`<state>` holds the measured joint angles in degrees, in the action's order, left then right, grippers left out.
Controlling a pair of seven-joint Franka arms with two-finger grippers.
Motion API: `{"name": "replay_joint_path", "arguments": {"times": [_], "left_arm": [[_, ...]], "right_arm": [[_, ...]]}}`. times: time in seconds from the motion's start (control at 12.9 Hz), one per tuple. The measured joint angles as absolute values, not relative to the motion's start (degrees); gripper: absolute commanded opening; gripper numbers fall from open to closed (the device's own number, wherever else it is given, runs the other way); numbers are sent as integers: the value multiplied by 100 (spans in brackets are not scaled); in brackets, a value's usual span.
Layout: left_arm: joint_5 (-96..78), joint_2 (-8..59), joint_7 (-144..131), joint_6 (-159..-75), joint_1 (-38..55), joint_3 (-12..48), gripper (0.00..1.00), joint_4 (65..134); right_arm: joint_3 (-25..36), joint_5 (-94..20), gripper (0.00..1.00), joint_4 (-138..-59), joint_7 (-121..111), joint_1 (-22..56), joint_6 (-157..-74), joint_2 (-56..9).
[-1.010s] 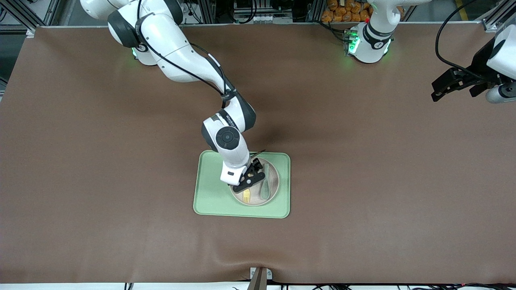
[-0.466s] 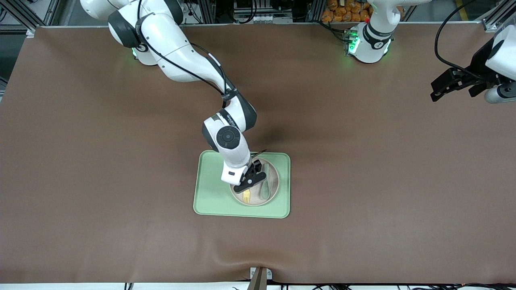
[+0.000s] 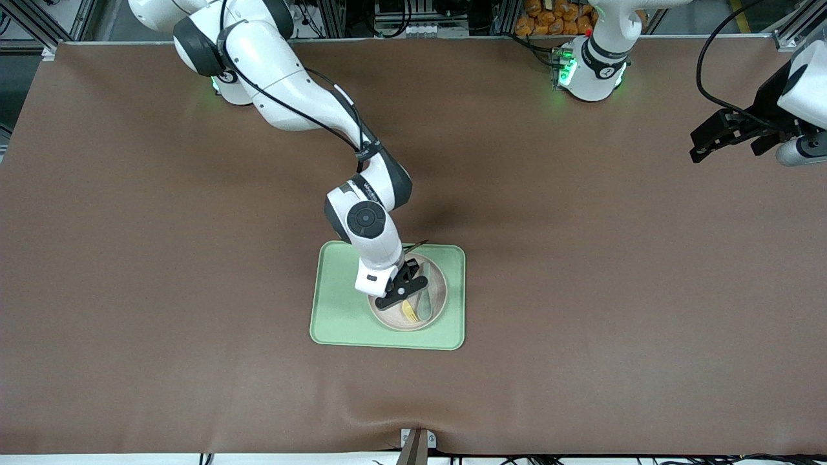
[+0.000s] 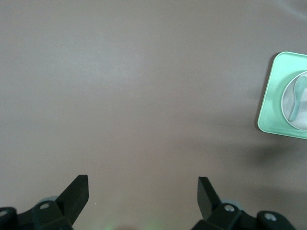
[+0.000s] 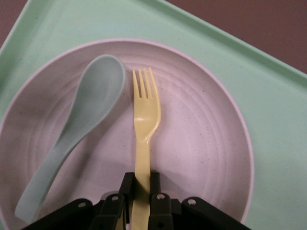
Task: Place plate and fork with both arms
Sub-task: 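Lower the right gripper and grasp the yellow fork handle, then carry the fork with the right gripper beside the plate and release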
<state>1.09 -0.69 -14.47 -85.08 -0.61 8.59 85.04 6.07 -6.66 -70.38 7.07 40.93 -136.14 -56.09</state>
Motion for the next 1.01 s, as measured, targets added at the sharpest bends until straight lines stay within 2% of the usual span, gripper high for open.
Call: {"name": "replay_joint_path", "arguments": {"times": [0.54,1.01], "left_arm": [[109,-69,-1447,-8508,-53,862,100,8526],[109,-69,-1447,-8508,-44,863,100,8534]], "right_arm": [[636,-670,0,-6989,807,4091,-13634,-5553],[664,-673,0,-7003,1101,4086,-13429,-5219]]}}
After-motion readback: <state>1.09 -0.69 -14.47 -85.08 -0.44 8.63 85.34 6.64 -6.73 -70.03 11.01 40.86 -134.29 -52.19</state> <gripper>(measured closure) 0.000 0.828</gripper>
